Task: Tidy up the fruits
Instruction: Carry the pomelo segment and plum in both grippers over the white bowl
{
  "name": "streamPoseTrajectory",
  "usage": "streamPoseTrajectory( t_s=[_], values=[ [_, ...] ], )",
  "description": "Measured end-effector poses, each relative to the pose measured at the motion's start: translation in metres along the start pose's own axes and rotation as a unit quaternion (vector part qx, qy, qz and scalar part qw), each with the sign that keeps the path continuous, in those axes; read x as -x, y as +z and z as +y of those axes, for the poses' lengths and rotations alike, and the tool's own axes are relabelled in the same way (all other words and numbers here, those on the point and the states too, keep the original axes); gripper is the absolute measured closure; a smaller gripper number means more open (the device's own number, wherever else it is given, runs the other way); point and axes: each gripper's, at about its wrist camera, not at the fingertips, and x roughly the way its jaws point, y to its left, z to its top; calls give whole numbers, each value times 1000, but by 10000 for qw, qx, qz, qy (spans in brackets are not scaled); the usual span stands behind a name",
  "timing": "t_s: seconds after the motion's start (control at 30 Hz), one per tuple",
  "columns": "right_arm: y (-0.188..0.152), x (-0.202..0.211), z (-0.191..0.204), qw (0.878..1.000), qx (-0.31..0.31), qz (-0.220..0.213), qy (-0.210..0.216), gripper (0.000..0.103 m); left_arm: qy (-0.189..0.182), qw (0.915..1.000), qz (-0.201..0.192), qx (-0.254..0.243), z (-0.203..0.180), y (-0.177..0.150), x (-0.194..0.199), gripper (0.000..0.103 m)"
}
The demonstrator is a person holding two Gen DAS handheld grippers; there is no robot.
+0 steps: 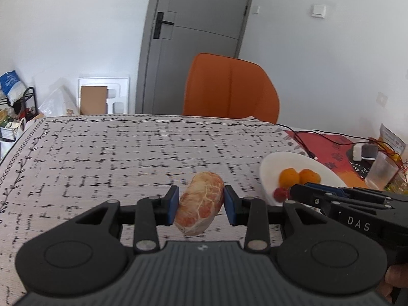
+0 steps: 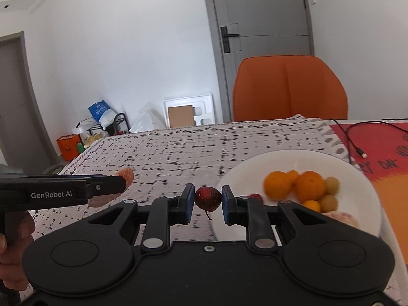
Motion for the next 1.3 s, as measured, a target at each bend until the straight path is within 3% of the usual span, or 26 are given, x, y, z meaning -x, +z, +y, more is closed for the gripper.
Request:
streamPoseTrajectory(
  t_s=[0.6, 0.73, 1.3],
  values=[
    [-17, 30, -51, 9988, -465, -111, -141, 82, -289, 9987, 27, -413, -61, 2, -13, 67],
    [-20, 36, -57, 9986, -481, -165, -166, 71, -356, 9981, 43, -502, -72, 1, -16, 67],
    [-29, 54, -100, 9943, -933, -249, -450, 71, -686, 9943, 173, -803, -116, 0, -35, 67]
  ],
)
